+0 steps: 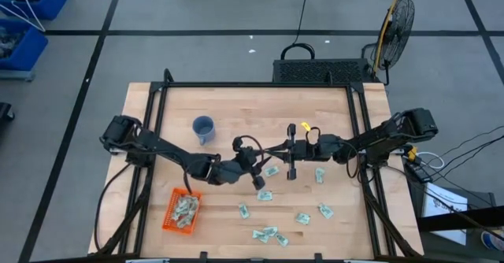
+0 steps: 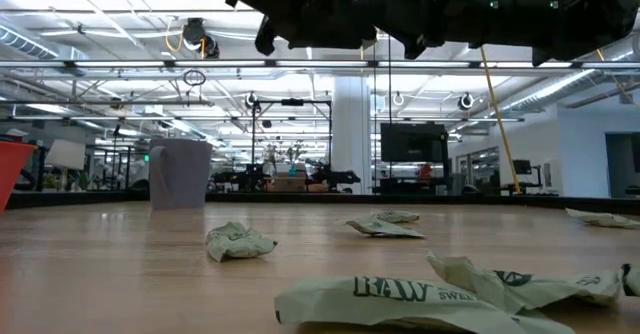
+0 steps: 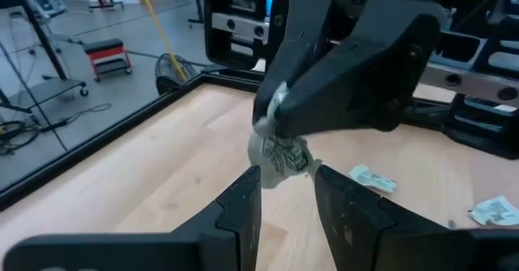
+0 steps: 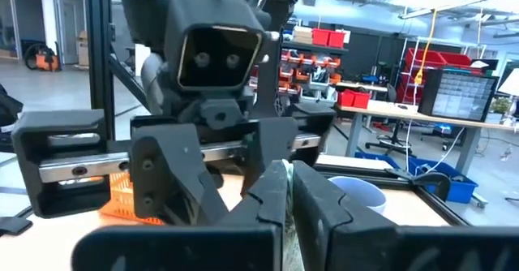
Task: Pick and place Stevia / Truvia into bins
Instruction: Put the stevia packet into the orange bin
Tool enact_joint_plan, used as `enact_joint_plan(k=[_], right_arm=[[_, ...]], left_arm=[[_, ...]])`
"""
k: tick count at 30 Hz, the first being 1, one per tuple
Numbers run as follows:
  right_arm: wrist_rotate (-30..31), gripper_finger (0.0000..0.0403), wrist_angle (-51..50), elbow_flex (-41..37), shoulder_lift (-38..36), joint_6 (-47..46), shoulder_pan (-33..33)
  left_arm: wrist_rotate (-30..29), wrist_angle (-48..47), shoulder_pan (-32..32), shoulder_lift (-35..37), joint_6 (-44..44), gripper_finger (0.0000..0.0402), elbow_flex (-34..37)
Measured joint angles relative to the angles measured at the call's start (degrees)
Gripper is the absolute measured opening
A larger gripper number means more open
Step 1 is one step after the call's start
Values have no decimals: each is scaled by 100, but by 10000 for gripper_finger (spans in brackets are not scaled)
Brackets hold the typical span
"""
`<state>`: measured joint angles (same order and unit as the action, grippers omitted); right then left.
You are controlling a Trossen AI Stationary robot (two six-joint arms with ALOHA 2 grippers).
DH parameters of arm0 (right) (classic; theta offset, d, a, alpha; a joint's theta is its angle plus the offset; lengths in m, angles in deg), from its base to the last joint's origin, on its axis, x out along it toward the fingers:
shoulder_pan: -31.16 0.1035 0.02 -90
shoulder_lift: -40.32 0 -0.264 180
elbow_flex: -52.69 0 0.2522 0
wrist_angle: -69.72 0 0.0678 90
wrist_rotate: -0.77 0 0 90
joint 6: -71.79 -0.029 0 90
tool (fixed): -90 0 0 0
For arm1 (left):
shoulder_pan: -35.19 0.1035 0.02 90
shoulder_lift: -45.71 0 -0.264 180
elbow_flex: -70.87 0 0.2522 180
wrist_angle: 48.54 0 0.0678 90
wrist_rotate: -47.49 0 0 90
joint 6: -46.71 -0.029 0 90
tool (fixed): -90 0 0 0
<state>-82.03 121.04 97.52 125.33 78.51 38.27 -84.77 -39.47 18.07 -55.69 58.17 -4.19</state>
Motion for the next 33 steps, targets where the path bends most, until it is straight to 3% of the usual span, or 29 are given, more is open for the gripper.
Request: enact_joint_plan(k=[9,23,33], right_arm=[[-4,5,-166,0,0,-2,11],[-6,12,-285,4,-2,79,15],[2,15,-282,4,-2,57,13]], left_arm=[[701,133,237,0,-255,124,0],[933,117,181,0,-303,124,2],[664,126,166,2,-352,124,2]])
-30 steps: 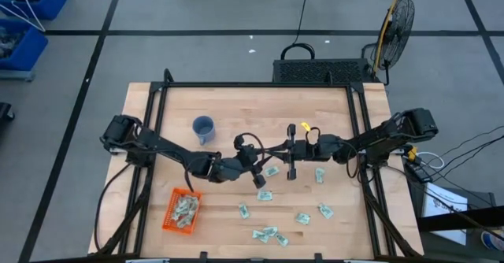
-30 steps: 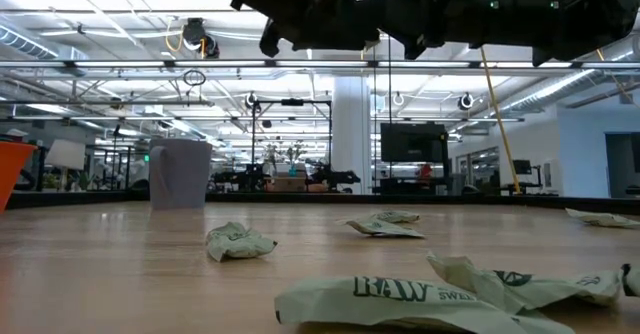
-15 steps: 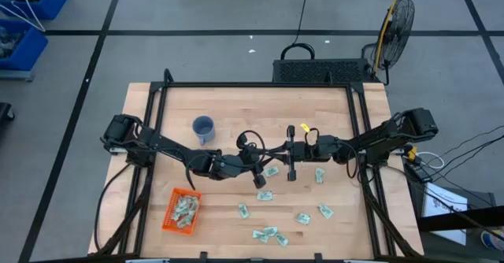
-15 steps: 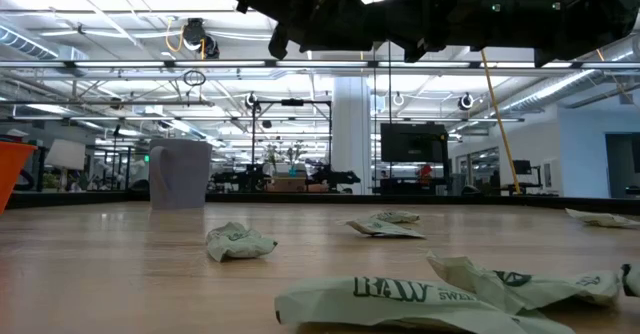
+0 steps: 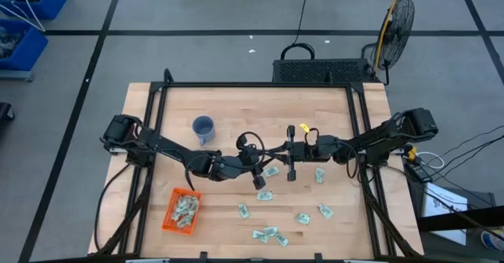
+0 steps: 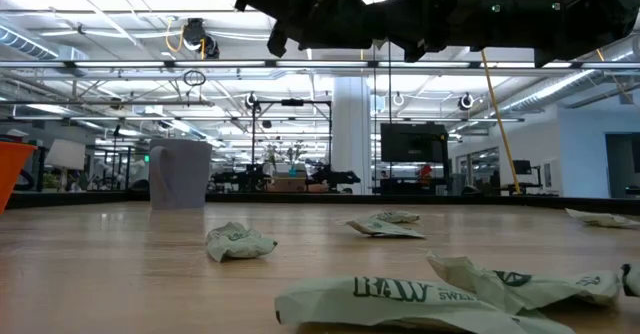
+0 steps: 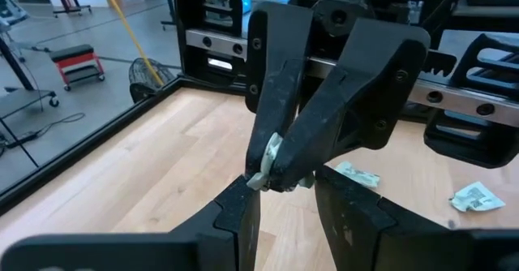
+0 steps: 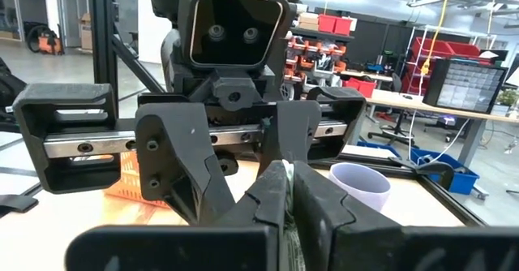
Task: Pick and place Stevia / Truvia into bins
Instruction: Put the stevia packet into the orange bin
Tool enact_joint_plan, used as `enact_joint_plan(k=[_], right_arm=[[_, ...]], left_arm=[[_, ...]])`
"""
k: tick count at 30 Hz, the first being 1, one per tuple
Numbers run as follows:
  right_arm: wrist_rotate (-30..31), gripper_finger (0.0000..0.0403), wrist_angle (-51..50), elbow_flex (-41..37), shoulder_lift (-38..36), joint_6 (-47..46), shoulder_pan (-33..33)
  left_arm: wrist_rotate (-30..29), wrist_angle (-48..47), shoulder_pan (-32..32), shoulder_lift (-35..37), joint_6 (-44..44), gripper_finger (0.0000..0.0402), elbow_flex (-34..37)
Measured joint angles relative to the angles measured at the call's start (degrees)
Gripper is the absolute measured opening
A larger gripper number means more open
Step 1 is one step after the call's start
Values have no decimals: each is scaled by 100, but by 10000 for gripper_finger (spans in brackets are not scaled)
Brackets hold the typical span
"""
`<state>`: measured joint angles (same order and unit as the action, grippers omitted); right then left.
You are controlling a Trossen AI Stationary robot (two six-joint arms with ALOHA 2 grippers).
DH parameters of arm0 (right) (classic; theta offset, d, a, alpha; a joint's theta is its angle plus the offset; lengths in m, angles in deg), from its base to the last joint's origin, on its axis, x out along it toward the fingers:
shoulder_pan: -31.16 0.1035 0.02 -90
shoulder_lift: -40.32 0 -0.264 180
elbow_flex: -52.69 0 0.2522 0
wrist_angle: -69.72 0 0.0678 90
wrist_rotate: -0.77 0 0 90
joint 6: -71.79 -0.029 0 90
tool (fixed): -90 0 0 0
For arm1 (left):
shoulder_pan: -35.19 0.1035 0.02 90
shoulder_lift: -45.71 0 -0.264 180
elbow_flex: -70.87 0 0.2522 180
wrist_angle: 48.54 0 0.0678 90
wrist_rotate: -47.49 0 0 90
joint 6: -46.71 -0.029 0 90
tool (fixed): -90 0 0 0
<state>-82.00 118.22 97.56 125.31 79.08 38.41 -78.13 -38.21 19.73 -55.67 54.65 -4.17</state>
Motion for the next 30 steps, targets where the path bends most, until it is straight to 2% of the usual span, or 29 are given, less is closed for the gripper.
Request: enact_joint_plan(k=[4,10,15,25,30], right_arm=[[0,26,-1,0,0,-12,0],[-9,39,2,0,-2,-13,0],[-6,59,0,0,-2,40,0],[17,135,-13,0,-2,103,-2],[17,158,-2,0,-70,154,-2]], left_arm=[[-23,0,0,0,-52,102,0],[-43,-22,2,0,-63,14,0],[-39,-25,0,3,-76,13,0],[-24,-188,-9,9,-33,5,0],[-42,-195,-65,9,-37,4,0]])
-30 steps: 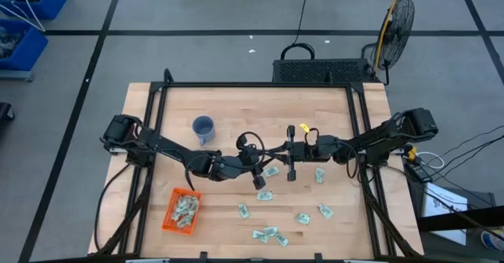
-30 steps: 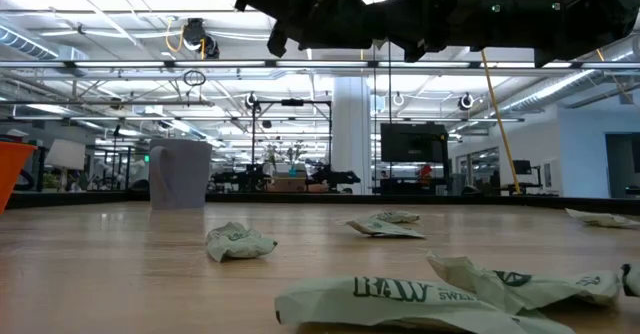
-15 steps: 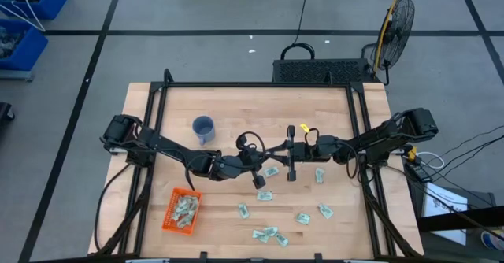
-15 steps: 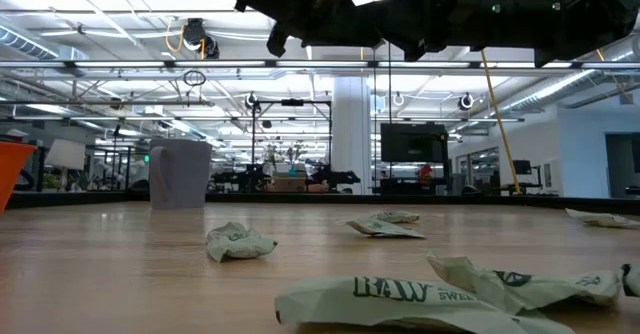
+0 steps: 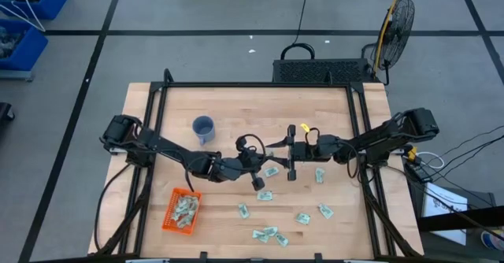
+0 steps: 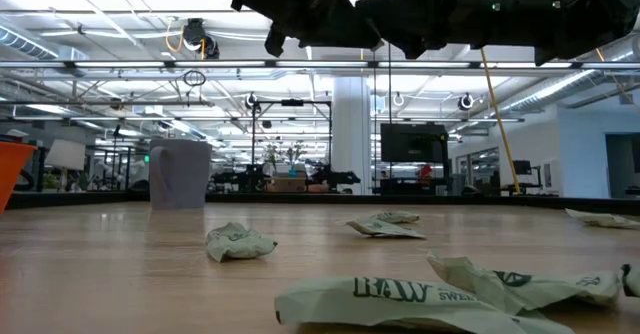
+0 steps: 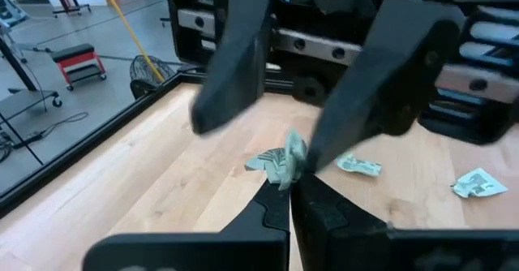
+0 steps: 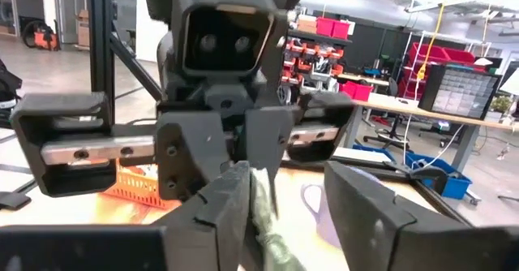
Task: Pick and place Stevia / Truvia into bins
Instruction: Put the stevia packet into the orange bin
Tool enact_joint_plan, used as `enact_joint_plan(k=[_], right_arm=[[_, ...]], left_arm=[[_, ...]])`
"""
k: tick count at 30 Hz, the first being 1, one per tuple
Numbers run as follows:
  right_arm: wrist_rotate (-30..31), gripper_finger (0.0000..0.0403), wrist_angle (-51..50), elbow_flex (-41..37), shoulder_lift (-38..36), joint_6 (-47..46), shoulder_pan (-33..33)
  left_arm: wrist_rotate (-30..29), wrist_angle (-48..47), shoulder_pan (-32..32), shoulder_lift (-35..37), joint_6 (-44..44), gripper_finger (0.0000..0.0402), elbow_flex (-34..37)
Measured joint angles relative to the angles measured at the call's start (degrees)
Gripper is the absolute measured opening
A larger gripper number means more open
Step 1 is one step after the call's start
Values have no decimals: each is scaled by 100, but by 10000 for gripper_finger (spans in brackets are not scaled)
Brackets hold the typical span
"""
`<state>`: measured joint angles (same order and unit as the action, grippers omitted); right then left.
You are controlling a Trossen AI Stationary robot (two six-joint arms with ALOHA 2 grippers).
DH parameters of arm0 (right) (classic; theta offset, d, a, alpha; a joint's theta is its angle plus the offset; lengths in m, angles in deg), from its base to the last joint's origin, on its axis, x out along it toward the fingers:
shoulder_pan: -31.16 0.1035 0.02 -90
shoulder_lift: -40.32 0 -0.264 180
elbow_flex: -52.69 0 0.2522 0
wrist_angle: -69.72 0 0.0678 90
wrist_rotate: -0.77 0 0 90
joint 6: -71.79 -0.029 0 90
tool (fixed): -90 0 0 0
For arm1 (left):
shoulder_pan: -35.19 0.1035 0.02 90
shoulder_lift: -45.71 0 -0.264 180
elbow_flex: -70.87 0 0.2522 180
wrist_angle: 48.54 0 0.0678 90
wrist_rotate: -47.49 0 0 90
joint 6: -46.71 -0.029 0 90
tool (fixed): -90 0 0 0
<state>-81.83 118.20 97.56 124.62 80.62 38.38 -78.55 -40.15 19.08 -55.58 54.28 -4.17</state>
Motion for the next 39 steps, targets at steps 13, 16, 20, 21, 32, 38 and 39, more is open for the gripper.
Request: enact_joint_plan(k=[13,16,20,21,32,38,39], right_arm=[[-2,157,-643,-2,-709,394,183],[0,157,-867,-2,-841,403,188],[0,155,-918,-4,-882,401,188],[0,156,-932,-4,-881,402,188],[2,157,-1042,-4,-878,408,185],[2,157,-1034,-4,-879,408,184],[2,157,-1034,-4,-879,408,184]], left_arm=[[438,-3649,-411,1560,1557,3,-4],[1422,-4897,-619,2056,2466,6,-7],[2446,-6189,-1142,2392,3142,4,-7],[2680,-6471,-1295,2408,3420,3,-7],[3538,-7758,-2935,1775,7859,5,0],[4147,-7493,-3259,1209,8784,17,0],[4162,-7495,-3279,1142,8864,18,0]])
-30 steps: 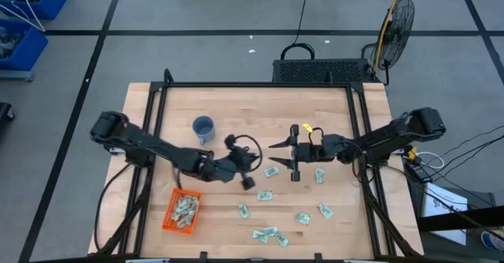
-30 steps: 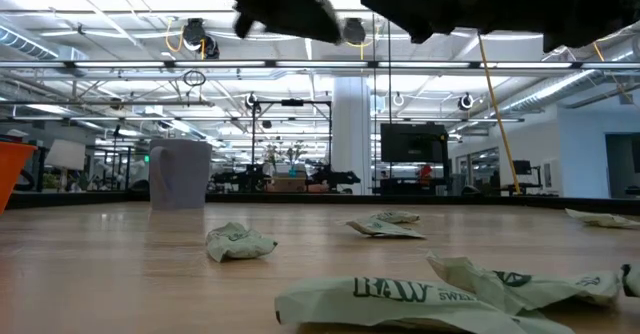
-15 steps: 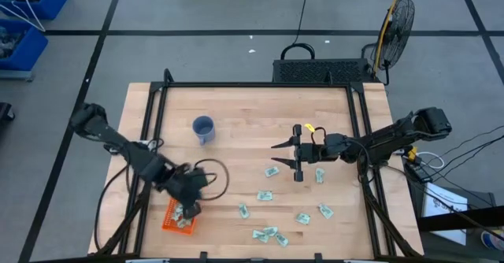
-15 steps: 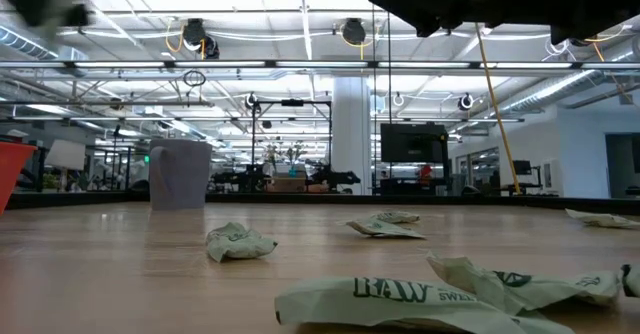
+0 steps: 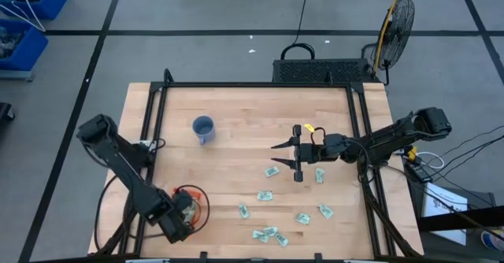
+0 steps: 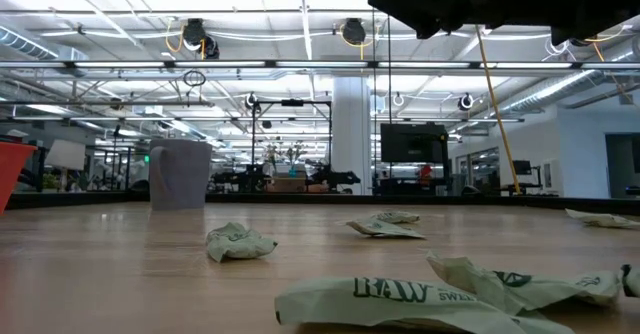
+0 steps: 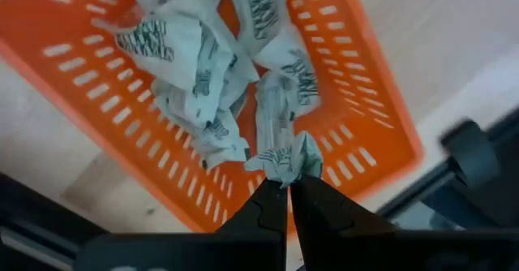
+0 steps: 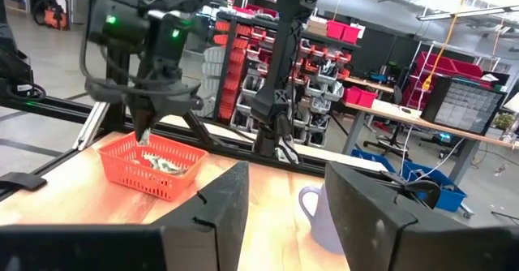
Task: Pick and place Stevia / Truvia into bins
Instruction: Put the stevia packet into the orange bin
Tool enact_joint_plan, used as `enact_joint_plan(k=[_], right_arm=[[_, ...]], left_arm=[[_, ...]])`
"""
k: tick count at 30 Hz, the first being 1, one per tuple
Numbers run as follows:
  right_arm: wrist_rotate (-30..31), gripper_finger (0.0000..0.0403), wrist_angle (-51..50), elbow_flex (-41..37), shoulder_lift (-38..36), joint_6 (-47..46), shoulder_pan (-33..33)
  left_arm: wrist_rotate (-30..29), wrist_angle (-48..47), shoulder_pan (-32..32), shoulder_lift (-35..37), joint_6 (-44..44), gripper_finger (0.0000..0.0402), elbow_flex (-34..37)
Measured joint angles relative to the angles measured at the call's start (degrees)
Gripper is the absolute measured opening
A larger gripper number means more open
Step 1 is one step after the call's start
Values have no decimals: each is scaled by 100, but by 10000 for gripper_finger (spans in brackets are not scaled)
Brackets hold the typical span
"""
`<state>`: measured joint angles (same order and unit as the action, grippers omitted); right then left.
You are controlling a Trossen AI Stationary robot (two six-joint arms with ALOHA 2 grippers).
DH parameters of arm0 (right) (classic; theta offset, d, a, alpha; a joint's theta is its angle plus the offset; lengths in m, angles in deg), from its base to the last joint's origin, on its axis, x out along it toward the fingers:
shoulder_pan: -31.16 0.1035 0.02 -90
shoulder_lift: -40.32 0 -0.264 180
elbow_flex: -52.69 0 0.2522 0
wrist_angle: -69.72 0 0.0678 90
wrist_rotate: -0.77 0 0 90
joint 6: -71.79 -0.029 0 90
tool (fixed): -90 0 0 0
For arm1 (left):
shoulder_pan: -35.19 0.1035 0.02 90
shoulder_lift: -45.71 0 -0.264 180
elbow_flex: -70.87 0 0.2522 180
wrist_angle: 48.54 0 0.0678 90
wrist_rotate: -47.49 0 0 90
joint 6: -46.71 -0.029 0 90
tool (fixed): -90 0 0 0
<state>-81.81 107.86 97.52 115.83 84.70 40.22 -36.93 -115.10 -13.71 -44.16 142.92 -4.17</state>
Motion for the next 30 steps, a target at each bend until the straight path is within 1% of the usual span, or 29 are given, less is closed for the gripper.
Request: enact_joint_plan(k=[7,13,23,26,30], right_arm=[[0,157,5,0,0,0,0],[0,157,6,0,0,-5,0],[0,157,-1,0,0,-17,0],[0,157,-30,0,0,-17,0],[-2,157,-35,0,0,-17,0]], left_arm=[[18,34,86,-274,41,20,0],[-4,39,207,-275,12,21,0],[-4,39,201,-275,17,23,0],[24,39,201,-275,23,39,0],[88,39,201,-275,19,88,0]])
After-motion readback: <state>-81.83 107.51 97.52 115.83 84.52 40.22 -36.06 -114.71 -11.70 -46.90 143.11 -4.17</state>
